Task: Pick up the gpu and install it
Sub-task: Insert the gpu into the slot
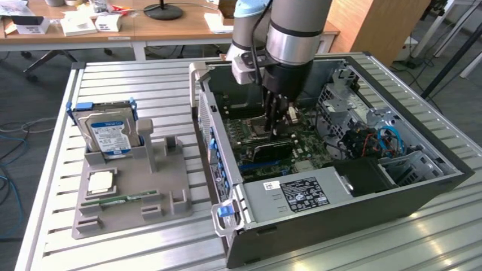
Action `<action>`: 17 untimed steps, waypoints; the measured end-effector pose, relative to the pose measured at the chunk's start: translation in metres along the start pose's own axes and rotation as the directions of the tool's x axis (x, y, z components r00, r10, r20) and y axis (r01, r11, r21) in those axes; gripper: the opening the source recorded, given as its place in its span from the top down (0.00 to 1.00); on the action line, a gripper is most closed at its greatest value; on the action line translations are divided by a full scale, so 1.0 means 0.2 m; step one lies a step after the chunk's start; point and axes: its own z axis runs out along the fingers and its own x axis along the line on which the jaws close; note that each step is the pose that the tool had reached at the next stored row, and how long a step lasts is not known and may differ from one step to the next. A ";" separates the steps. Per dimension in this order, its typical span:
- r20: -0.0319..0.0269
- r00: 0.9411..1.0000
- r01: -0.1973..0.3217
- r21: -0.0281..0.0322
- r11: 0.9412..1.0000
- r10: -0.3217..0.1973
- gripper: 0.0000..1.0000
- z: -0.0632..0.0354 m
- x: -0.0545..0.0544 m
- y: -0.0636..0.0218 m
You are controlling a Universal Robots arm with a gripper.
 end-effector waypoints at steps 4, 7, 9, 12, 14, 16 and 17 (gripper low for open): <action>0.000 1.000 0.000 0.000 1.000 0.000 0.67 -0.073 0.00 -0.003; 0.000 1.000 0.000 0.000 1.000 0.000 0.67 -0.113 0.00 -0.005; 0.000 1.000 0.000 0.000 1.000 0.000 0.67 -0.135 0.00 -0.005; 0.000 1.000 0.000 0.000 1.000 0.000 0.67 -0.169 0.00 -0.007; 0.000 1.000 0.000 0.000 1.000 0.000 0.67 -0.191 0.00 -0.008; 0.000 1.000 0.000 0.000 1.000 0.000 0.67 -0.210 0.00 -0.009; 0.000 1.000 0.000 0.000 1.000 0.000 0.67 -0.215 0.00 -0.009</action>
